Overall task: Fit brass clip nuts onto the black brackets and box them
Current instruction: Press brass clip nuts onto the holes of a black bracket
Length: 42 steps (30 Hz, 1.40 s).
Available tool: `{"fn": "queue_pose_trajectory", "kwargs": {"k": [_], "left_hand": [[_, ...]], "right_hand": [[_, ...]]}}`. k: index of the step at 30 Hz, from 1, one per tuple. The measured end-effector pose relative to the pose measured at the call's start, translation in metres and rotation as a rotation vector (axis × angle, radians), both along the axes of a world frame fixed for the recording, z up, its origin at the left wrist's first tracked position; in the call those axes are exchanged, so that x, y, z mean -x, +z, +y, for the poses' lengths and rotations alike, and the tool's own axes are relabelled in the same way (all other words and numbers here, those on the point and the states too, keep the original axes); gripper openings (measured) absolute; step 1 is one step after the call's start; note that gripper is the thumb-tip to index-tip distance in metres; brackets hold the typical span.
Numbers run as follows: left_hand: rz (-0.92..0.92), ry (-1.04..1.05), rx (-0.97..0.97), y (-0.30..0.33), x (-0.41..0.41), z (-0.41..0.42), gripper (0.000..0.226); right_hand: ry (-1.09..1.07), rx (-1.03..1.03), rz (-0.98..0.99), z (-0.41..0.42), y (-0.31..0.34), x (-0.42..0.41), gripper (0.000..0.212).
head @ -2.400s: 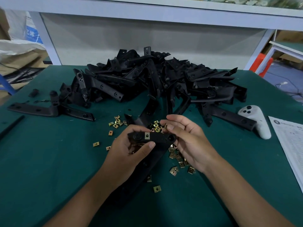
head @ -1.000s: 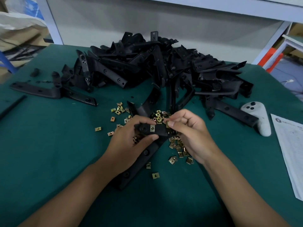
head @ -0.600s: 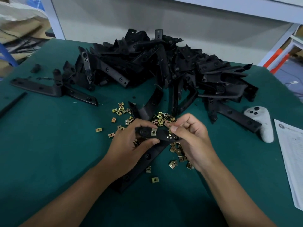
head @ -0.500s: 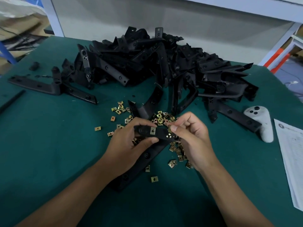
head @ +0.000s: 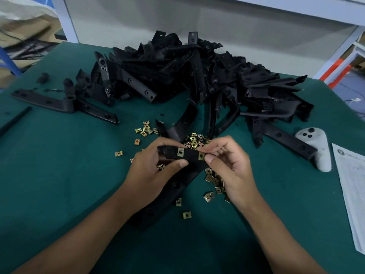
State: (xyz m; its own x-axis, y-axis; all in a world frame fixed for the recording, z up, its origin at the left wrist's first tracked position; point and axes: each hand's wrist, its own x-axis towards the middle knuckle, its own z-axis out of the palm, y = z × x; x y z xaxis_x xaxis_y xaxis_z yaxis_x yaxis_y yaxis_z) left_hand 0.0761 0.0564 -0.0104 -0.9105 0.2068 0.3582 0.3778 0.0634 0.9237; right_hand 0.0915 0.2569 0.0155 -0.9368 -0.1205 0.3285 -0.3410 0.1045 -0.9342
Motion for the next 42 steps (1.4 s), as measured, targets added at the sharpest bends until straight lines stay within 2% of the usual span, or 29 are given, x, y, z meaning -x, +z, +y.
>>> {"fn": "queue_pose_trajectory", "kwargs": {"k": [5, 9, 14, 22, 26, 28, 31, 34, 38, 42], "left_hand": [[-0.027, -0.017, -0.068, -0.001, 0.001, -0.002, 0.024], [-0.04, -0.049, -0.129, 0.0, 0.001, 0.0, 0.024], [-0.02, -0.051, -0.158, 0.006, -0.003, 0.002, 0.023], [0.064, -0.027, -0.074, 0.026, -0.019, 0.01, 0.025], [0.15, -0.139, 0.013, 0.05, -0.04, 0.036, 0.027], [0.221, -0.244, 0.076, 0.061, -0.055, 0.057, 0.025], [0.213, -0.393, 0.112, 0.065, -0.08, 0.098, 0.024], [0.257, -0.462, 0.162, 0.061, -0.111, 0.148, 0.026], [0.286, -0.551, 0.132, 0.051, -0.155, 0.211, 0.025], [0.29, -0.618, 0.079, 0.042, -0.189, 0.26, 0.029]], "right_hand": [[-0.02, -0.124, 0.096, -0.002, -0.001, 0.0, 0.032], [-0.057, -0.111, 0.056, -0.003, -0.002, 0.002, 0.041], [-0.061, -0.132, 0.052, 0.0, 0.006, 0.001, 0.032], [-0.078, -0.224, 0.015, 0.015, 0.043, -0.028, 0.028], [-0.246, -0.278, 0.059, 0.046, 0.058, -0.08, 0.029], [-0.36, -0.246, 0.103, 0.062, 0.058, -0.116, 0.029], [-0.544, -0.187, 0.123, 0.085, 0.05, -0.172, 0.033], [-0.74, -0.161, 0.093, 0.11, 0.037, -0.225, 0.034], [-0.944, -0.184, 0.044, 0.144, 0.03, -0.289, 0.037], [-1.071, -0.336, 0.043, 0.174, 0.032, -0.334, 0.031]]}}
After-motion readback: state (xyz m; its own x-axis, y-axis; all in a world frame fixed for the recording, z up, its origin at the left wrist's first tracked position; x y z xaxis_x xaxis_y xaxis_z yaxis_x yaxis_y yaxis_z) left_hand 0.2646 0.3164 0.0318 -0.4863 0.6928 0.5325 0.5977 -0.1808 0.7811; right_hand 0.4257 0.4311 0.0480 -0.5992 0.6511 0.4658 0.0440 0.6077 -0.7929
